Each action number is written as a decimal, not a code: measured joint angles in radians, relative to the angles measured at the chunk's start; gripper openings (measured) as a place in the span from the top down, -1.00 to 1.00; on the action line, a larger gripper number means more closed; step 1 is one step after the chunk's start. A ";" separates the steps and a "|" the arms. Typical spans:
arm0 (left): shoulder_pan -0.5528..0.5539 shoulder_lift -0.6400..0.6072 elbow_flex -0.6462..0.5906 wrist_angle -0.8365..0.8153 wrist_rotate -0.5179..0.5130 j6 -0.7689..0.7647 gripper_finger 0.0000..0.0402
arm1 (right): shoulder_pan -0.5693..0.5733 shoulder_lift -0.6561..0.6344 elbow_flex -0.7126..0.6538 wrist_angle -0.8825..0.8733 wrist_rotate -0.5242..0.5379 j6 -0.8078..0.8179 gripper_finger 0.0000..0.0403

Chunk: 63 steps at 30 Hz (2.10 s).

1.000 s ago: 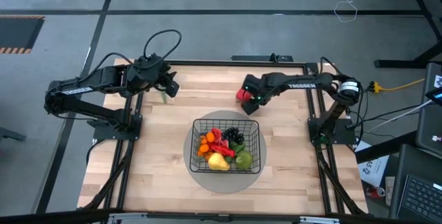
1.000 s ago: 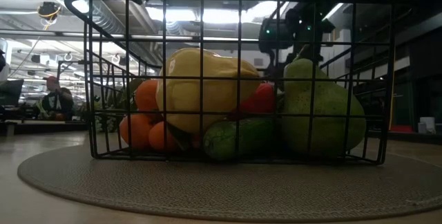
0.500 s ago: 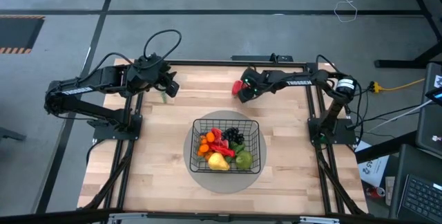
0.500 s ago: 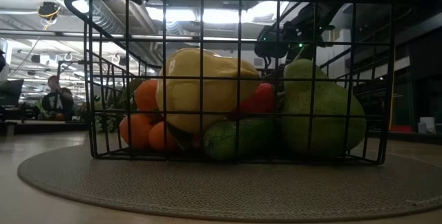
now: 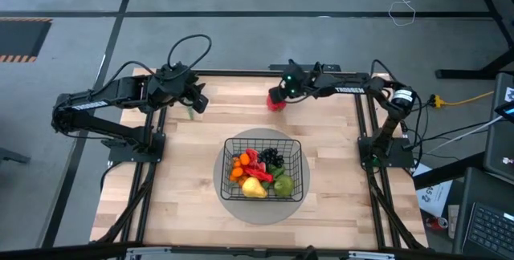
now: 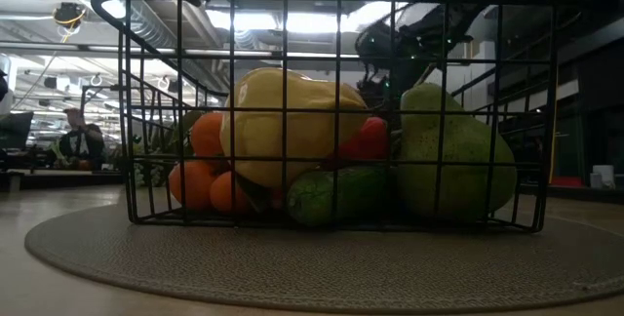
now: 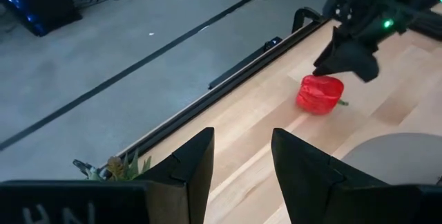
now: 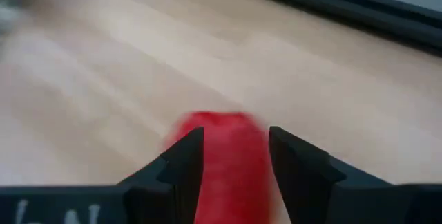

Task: Build produce basket
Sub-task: Put the red bell pepper into the black wire basket

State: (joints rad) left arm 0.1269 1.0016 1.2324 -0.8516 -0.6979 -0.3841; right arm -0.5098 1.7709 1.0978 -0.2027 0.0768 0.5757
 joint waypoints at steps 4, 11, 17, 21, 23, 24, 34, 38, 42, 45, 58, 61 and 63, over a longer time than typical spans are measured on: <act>0.000 0.000 0.000 0.000 0.000 0.028 0.29 | 0.019 -0.001 0.046 0.002 -0.157 -0.059 0.18; 0.000 0.000 0.000 0.000 0.000 0.028 0.29 | 0.083 -0.003 0.079 -0.026 -0.436 -0.131 0.18; 0.000 0.000 0.000 0.000 0.000 0.029 0.29 | 0.122 0.004 0.075 -0.221 -0.289 -0.127 0.18; 0.000 0.000 -0.001 0.000 0.000 0.029 0.29 | 0.124 0.004 0.075 -0.264 -0.236 -0.069 0.18; 0.000 0.000 -0.001 -0.001 0.000 0.029 0.29 | 0.125 0.004 0.075 -0.278 -0.200 -0.056 0.18; 0.000 0.000 -0.001 0.000 0.000 0.029 0.29 | 0.124 0.004 0.075 -0.287 -0.180 -0.055 0.18; 0.000 0.000 -0.001 -0.001 0.000 0.027 0.29 | 0.101 0.004 0.075 -0.305 -0.096 -0.085 0.18; 0.000 0.000 -0.001 -0.001 0.000 0.027 0.29 | 0.082 0.004 0.075 -0.305 -0.077 -0.093 0.18; 0.000 0.000 -0.001 -0.001 0.000 0.026 0.29 | 0.070 0.004 0.075 -0.319 -0.030 -0.133 0.18; 0.000 0.000 -0.001 0.000 0.000 0.025 0.29 | 0.060 0.003 0.075 -0.320 0.029 -0.162 0.18; 0.000 0.000 -0.001 0.000 0.001 0.025 0.29 | 0.027 0.004 0.075 -0.346 0.091 -0.187 0.18; 0.000 0.000 -0.001 0.000 0.001 0.025 0.29 | 0.027 0.004 0.075 -0.372 0.080 -0.191 0.18; 0.000 0.000 -0.001 0.000 0.001 0.025 0.29 | 0.027 0.004 0.075 -0.397 0.079 -0.192 0.18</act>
State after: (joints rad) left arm 0.1268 1.0016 1.2316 -0.8520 -0.6970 -0.3588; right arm -0.4824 1.7744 1.1725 -0.5996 0.1560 0.3835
